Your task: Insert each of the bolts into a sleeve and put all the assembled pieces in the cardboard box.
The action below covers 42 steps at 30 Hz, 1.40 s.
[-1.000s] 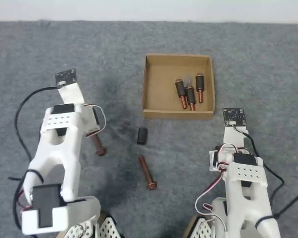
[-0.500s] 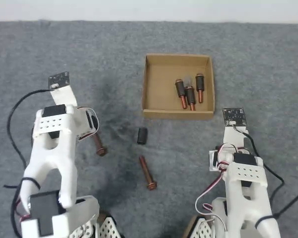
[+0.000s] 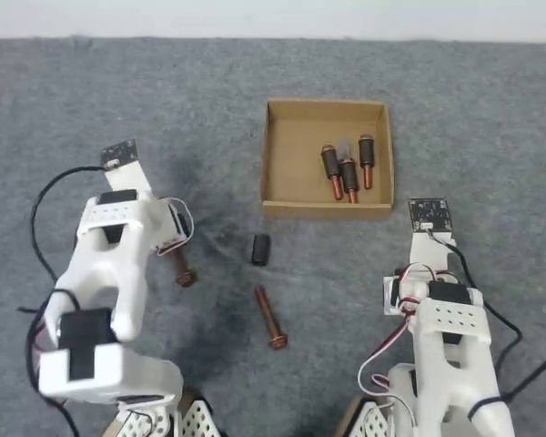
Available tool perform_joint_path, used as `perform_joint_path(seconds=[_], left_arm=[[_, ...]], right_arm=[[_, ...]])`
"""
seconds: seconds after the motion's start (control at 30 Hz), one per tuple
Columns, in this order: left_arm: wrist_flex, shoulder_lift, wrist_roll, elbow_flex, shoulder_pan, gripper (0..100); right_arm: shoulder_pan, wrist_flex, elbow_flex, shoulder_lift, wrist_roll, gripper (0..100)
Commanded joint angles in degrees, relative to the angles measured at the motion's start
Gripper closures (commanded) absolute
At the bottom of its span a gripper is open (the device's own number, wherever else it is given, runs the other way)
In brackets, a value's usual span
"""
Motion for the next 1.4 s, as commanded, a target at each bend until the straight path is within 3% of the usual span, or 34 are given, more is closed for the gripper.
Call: perform_joint_path(seconds=[0.0,0.13,0.27,0.47,0.73,1.1,1.23,1.37], left_arm=[[-1.1,2.2,2.7,-4.6,0.4,83],[-1.1,5.6,6.2,-6.5,0.2,84],[-1.0,6.4,7.2,-7.0,0.5,100],[1.2,6.4,6.3,-7.0,3.3,99],[13.8,6.4,-15.3,-14.8,10.3,99],[21.3,6.8,-32.4,-26.9,22.3,99],[18.6,7.0,-32.6,-26.8,25.4,99],[17.6,7.0,-23.9,-26.8,25.1,91]], right_arm=[[1.0,-0.5,-0.5,-1.9,1.3,99.2],[1.0,-0.6,-0.5,-1.9,1.3,99.2],[1.0,-0.6,-0.5,-1.9,1.3,99.2],[1.0,-0.6,-0.5,-1.9,1.3,99.2],[1.0,-0.7,-0.5,-1.9,1.3,99.2],[1.0,-0.7,-0.5,-1.9,1.3,99.2],[1.0,-0.7,-0.5,-1.9,1.3,99.2],[1.0,-0.8,-0.5,-1.9,1.3,99.2]])
